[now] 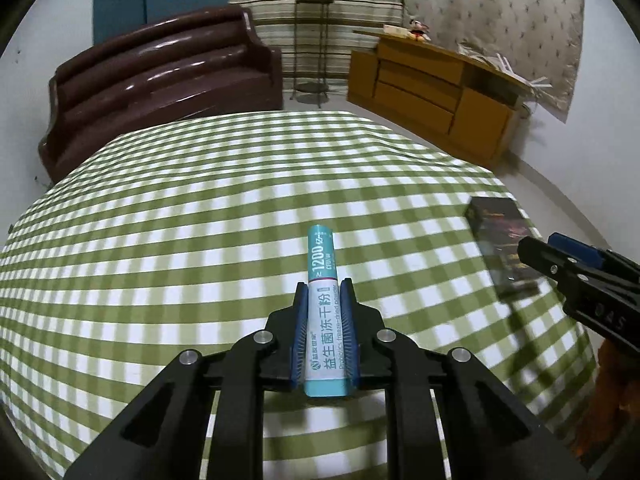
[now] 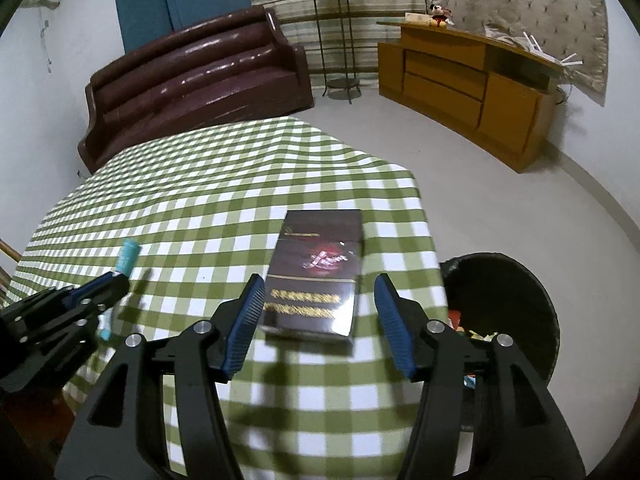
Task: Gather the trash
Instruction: 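Grasp the dark cigarette box with the right tool while left tool holds tube, then carry tube and cigarette box over the black bin and open both tools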
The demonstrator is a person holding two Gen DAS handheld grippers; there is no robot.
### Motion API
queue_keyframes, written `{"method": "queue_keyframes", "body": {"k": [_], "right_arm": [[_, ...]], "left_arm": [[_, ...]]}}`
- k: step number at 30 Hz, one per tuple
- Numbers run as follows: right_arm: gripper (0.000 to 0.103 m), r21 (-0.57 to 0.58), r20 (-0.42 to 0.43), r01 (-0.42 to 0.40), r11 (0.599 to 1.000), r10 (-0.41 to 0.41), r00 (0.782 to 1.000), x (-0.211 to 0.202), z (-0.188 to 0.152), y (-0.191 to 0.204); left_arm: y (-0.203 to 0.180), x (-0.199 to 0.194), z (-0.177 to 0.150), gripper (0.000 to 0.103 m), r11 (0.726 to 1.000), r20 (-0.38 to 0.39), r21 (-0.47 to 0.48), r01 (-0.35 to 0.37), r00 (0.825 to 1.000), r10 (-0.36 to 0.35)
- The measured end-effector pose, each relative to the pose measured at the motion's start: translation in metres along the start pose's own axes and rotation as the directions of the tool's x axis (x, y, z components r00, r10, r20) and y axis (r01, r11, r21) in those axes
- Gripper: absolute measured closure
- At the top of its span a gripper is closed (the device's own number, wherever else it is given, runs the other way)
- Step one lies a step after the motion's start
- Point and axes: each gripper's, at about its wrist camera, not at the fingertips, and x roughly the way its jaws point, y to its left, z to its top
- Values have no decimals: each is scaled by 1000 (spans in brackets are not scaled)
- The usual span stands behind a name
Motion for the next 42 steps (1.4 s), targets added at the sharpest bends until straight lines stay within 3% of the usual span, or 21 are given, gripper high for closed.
{"method": "queue_keyframes", "body": {"k": [2,23,42], "right_arm": [[41,-7,-9,17,1000,-17,1000,5,2,4],[44,-28,-86,100,995,-102,991,35,5,19],[46,-39,-70,63,997,-66,995,25,-11,31]], "left_arm": [[7,-1,0,86,1000,1,-11,-7,1000,7],[38,3,-5,86,998,-5,-60,-12,1000,12],[45,4,-9,86,998,2,-66,-24,1000,24]]}}
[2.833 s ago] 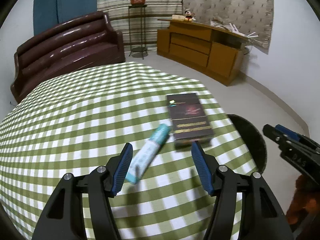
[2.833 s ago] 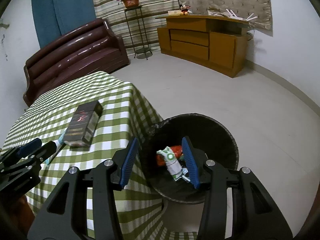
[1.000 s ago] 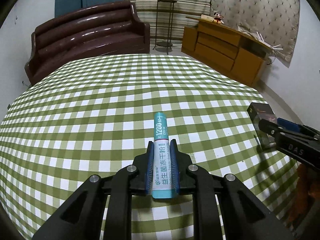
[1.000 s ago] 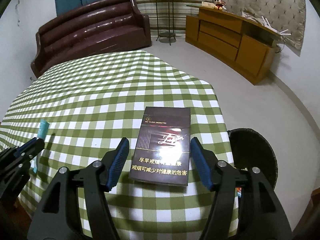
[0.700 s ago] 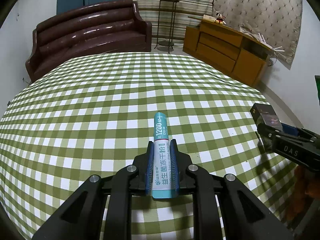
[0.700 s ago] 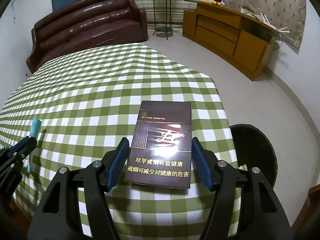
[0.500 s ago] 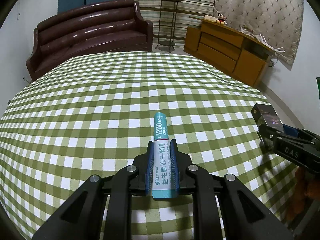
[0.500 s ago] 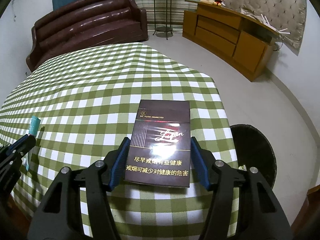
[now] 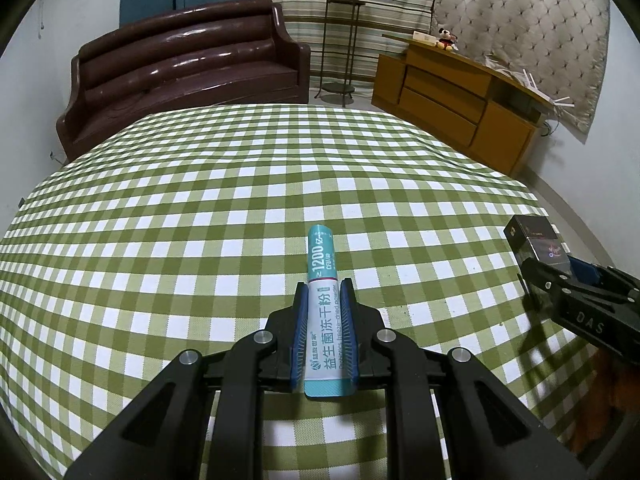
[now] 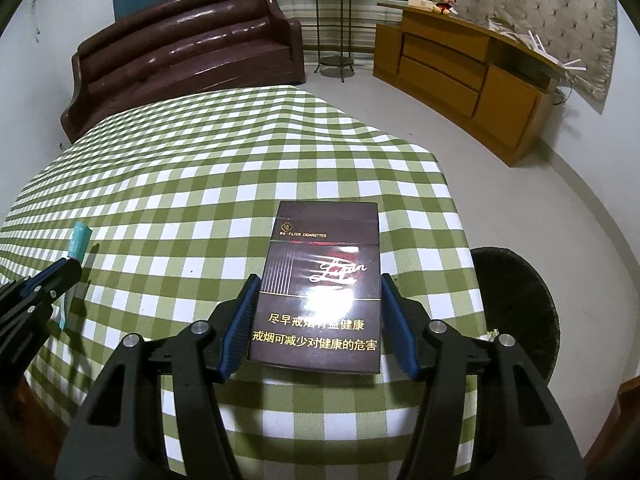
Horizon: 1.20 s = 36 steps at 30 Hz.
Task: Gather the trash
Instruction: 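Carry tube and cigarette box over the black bin and open both tools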
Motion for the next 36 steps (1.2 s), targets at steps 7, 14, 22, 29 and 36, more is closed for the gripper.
{"method": "queue_keyframes", "body": {"k": [7,14,22,29,36], "right_arm": [[46,-3,11,-9,1000,9,1000,-5,-2,-1],[46,-2,21,-11,1000,11,1000,-10,-5,-1],[46,8,47,-13,1000,12,999,-24,-11,-9],[46,31,78,0,1000,-3,997,-42,-16,-26],[46,53,108,18,998,-24,994,-61,-24,-46]], "left_arm": [[-2,-1,-1,86,1000,5,0,-6,1000,6],[-6,-3,-1,86,1000,10,2,-9,1000,9],[-19,-7,-5,86,1000,14,8,-4,1000,4],[-36,-13,-5,86,999,24,27,16,1000,-17],[-66,-22,-4,86,997,43,58,54,997,-56]]}}
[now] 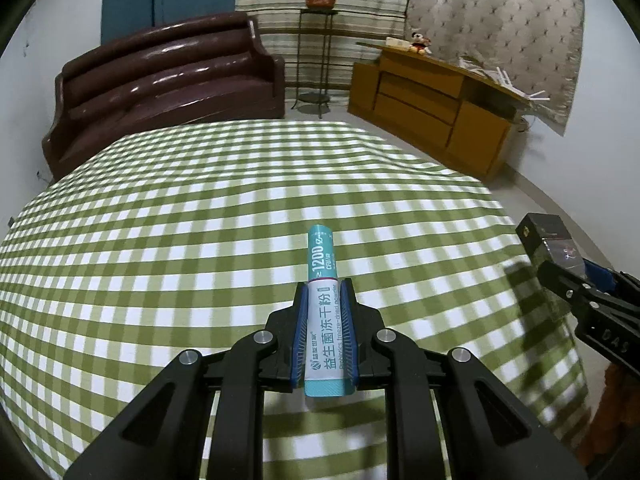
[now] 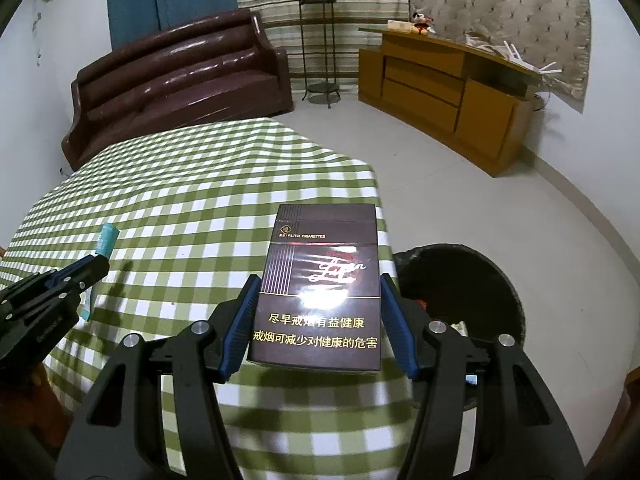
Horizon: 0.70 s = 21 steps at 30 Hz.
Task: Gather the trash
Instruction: 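Carry tube and cigarette box over the black bin and open both tools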
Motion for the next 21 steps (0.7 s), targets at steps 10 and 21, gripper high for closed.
{"method": "queue_keyframes", "body": {"k": [10,21], "right_arm": [[46,51,29,54,997,-55,998,-17,-7,-48],[46,130,43,126,983,-133,990,-22,-16,-113]], "left_arm": [[-73,-3,1,86,992,15,86,89,996,-90],[-162,7,2,86,962,21,190,195,979,-202]]}}
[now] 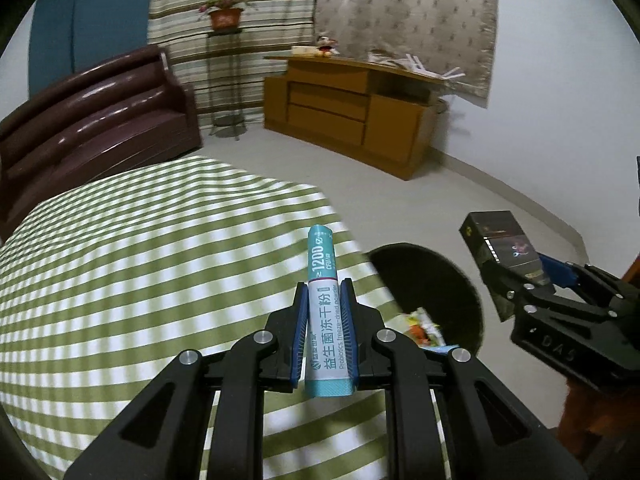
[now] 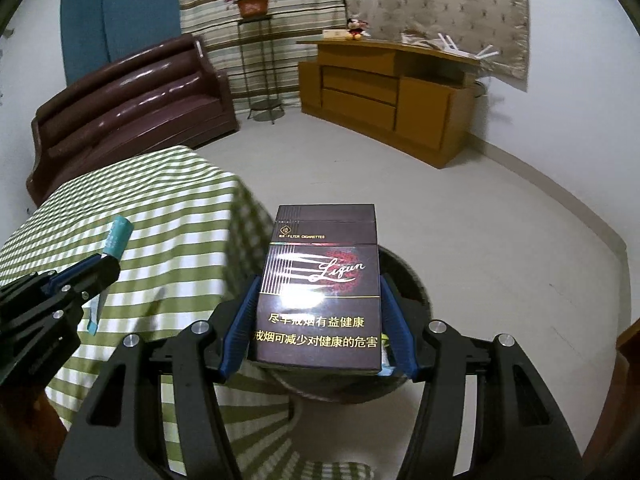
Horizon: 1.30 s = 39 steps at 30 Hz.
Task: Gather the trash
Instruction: 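Carry tube and cigarette box over the black bin and open both tools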
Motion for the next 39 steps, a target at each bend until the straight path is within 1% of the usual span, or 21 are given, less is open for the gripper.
{"method": "queue_keyframes", "body": {"k": [6,10,16,18,20,25,28,33,39], "right_arm": [[46,29,4,16,999,-16,1000,10,-3,-29],[46,46,-6,13,999,-13,1000,20,-5,-42],[46,64,-23,6,998,-5,1000,33,-10,-48],[46,67,-26,4,998,-2,1000,36,-11,-50],[46,71,-28,2,997,0,1000,39,-14,-53],[46,80,-36,-2,997,5,999,49,-13,-59],[46,87,-39,-2,996,5,999,53,-13,-60],[46,96,-41,-4,995,8,999,56,-13,-58],[46,103,-39,-4,995,8,999,56,-12,-59]], "left_arm": [[-29,20,6,86,999,-14,41,29,999,-28],[-45,35,10,86,998,-23,61,31,999,-30],[-55,55,14,85,996,-49,79,27,999,-23],[-57,63,17,86,996,-71,80,30,997,-24],[-58,67,20,85,997,-81,71,34,996,-28],[-64,75,26,85,996,-99,85,25,995,-17],[-66,77,23,81,996,-119,83,25,993,-15],[-66,79,26,66,997,-125,76,19,992,-10],[-67,78,24,64,997,-120,74,12,993,-3]]}}
